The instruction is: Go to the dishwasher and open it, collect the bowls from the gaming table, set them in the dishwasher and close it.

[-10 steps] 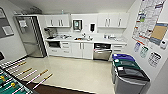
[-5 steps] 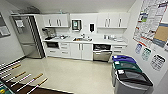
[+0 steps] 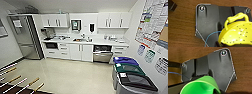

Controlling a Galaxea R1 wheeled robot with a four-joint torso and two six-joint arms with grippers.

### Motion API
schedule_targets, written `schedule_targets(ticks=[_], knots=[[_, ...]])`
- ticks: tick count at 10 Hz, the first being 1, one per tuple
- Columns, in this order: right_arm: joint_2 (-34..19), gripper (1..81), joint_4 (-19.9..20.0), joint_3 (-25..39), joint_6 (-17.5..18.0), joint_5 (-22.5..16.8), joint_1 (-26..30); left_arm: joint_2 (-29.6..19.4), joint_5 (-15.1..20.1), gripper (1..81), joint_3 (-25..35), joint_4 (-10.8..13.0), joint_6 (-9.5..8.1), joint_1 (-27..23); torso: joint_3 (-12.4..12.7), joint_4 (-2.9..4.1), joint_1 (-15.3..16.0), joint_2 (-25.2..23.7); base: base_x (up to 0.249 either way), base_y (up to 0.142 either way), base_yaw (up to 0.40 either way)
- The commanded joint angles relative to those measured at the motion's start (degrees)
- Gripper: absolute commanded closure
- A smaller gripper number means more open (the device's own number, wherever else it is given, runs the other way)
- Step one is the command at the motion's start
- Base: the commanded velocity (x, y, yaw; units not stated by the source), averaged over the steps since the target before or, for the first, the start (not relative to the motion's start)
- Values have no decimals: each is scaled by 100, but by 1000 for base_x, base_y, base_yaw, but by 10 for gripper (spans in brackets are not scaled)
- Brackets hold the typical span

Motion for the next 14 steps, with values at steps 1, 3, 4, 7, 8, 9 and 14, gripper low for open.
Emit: schedule_targets(ticks=[1, 3, 4, 7, 8, 9, 14], knots=[[-91, 811, -37, 45, -21, -332, 224, -52, 289, 811, -23, 12, 48, -226, 0, 0, 0, 0, 176, 0, 0], [-82, 811, -37, 45, -21, -332, 224, -52, 298, 811, -14, 12, 48, -226, 2, 0, 0, 0, 176, 0, 0], [-82, 811, -37, 45, -21, -332, 224, -52, 298, 811, -23, 21, 48, -226, 0, 0, 0, 0, 176, 0, 0], [-91, 811, -37, 45, -21, -332, 215, -43, 290, 811, -23, 38, 48, -227, 0, 0, 0, 0, 176, 0, 0], [-91, 811, -37, 45, -21, -332, 206, -35, 289, 811, -23, 38, 48, -226, 2, 0, 0, 0, 176, 0, 0], [-100, 811, -37, 45, -21, -332, 215, -35, 298, 811, -14, 38, 48, -226, 0, 0, 0, 0, 176, 0, 0], [-74, 811, -29, 45, -21, -332, 232, -35, 307, 811, -23, 38, 48, -235, 0, 0, 0, 0, 171, 0, 0]])
